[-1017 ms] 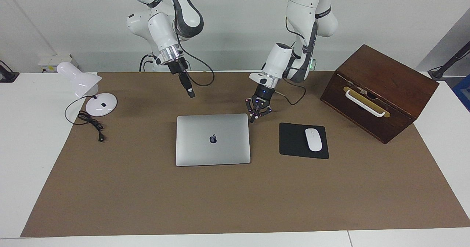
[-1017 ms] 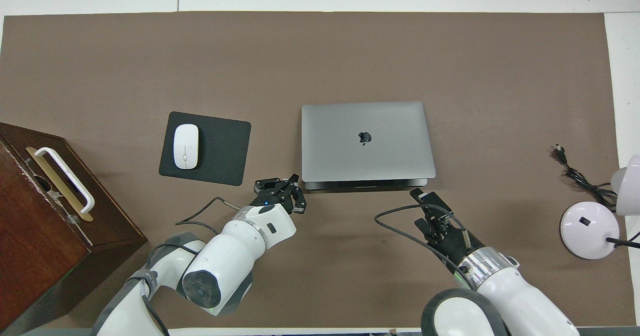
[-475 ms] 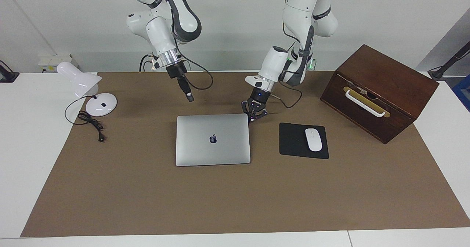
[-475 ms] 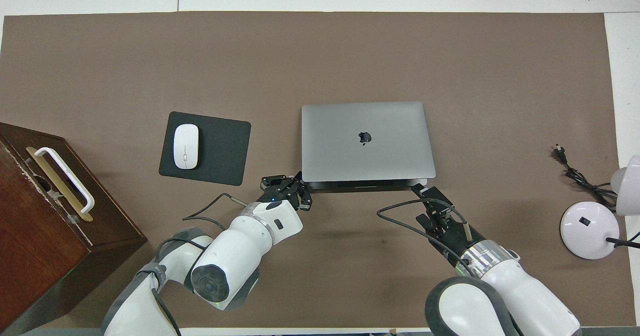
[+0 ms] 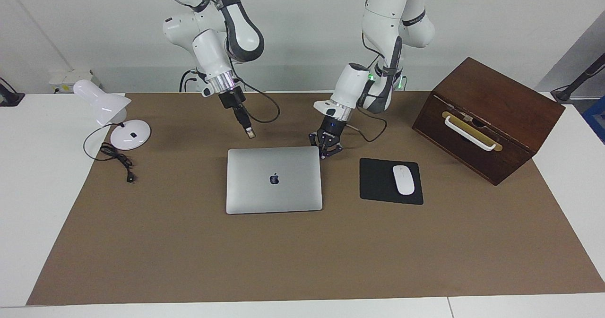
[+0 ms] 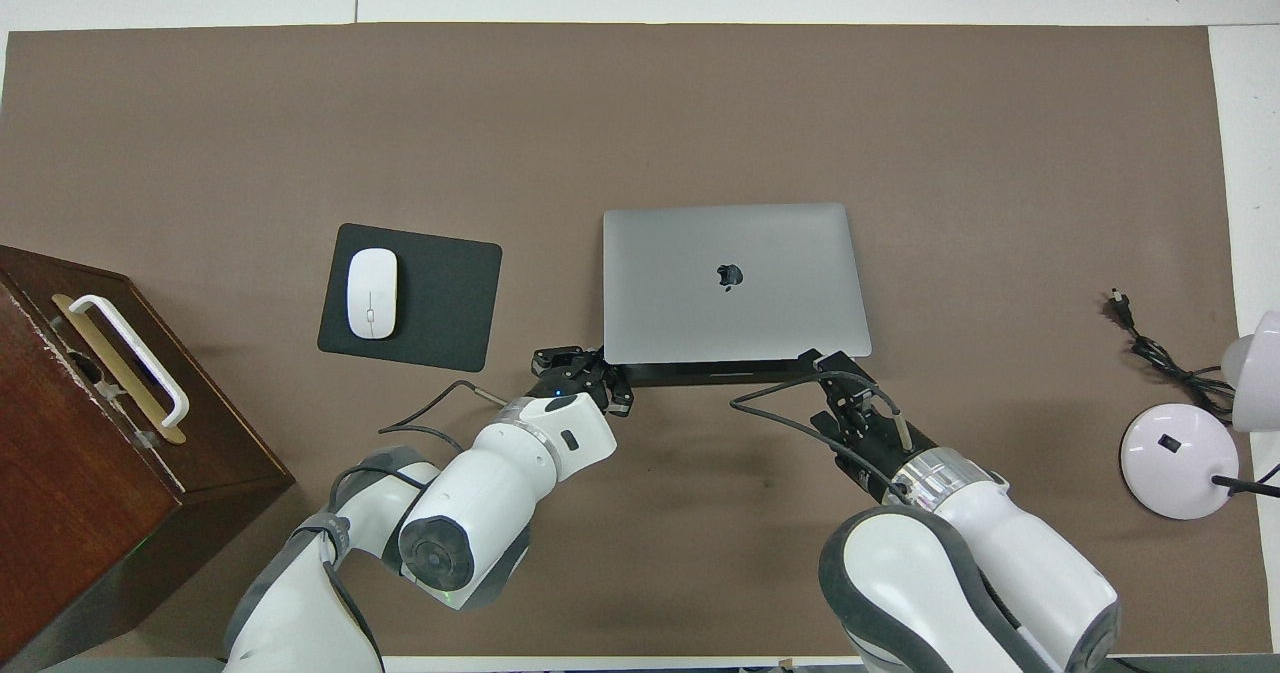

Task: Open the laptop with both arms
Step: 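Hold the laptop base with the left gripper and grip the lid edge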

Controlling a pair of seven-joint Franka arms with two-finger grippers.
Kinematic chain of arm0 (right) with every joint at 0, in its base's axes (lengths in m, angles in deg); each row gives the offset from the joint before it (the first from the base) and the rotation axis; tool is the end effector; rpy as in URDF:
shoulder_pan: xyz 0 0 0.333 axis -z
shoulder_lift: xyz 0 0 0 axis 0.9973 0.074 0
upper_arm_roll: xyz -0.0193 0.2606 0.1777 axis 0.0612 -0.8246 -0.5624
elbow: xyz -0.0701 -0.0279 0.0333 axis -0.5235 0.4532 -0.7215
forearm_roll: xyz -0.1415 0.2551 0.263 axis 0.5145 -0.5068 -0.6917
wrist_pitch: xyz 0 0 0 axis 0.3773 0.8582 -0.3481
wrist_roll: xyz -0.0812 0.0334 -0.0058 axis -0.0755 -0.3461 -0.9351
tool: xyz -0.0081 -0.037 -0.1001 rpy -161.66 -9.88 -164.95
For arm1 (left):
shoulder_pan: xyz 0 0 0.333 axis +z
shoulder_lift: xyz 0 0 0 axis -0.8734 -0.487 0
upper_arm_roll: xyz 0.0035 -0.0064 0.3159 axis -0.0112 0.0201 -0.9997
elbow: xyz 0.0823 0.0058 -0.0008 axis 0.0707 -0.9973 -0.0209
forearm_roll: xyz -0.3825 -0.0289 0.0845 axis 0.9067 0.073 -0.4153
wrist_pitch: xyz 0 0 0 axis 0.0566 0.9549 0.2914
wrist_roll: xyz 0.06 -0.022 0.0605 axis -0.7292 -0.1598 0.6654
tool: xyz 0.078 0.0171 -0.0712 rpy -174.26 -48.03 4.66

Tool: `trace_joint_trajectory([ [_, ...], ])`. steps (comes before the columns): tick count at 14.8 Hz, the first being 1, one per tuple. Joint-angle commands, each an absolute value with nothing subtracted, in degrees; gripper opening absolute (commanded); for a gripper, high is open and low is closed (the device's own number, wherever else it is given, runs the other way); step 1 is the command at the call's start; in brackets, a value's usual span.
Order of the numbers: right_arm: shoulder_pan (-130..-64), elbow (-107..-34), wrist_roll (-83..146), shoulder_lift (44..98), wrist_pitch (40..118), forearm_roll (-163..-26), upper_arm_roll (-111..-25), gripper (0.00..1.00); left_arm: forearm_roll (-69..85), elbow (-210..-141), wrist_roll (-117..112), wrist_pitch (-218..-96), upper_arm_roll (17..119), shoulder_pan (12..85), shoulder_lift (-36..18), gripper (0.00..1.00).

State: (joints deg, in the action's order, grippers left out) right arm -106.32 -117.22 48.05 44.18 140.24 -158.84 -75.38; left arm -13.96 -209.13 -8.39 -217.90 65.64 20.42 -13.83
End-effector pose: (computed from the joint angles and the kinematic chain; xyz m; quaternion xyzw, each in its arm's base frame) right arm 0.3759 0.1589 0.3402 -0.7808 0.5169 -0.1367 0.3234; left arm 0.3942 -0.3354 0.2679 0.9081 -0.2263 0.3177 0.1525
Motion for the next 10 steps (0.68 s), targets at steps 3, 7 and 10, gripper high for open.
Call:
trace_joint_trajectory([
  [3,-104.4,-112.7,43.5,48.7,139.6,-160.9,-75.4,1.0,-13.3,-207.7,-8.6,-219.2,64.7,18.8,-15.9,0.0],
  [7,-104.3,-110.8,43.4,51.1,139.8,-160.8,-75.3,1.0,-13.3,-207.7,-8.6,-219.1,64.7,18.8,-15.9,0.0],
  [10,-103.4,-110.0,42.7,51.5,139.9,-160.8,-75.3,1.0,-13.3,-207.7,-8.7,-219.1,64.7,18.8,-15.9,0.0],
])
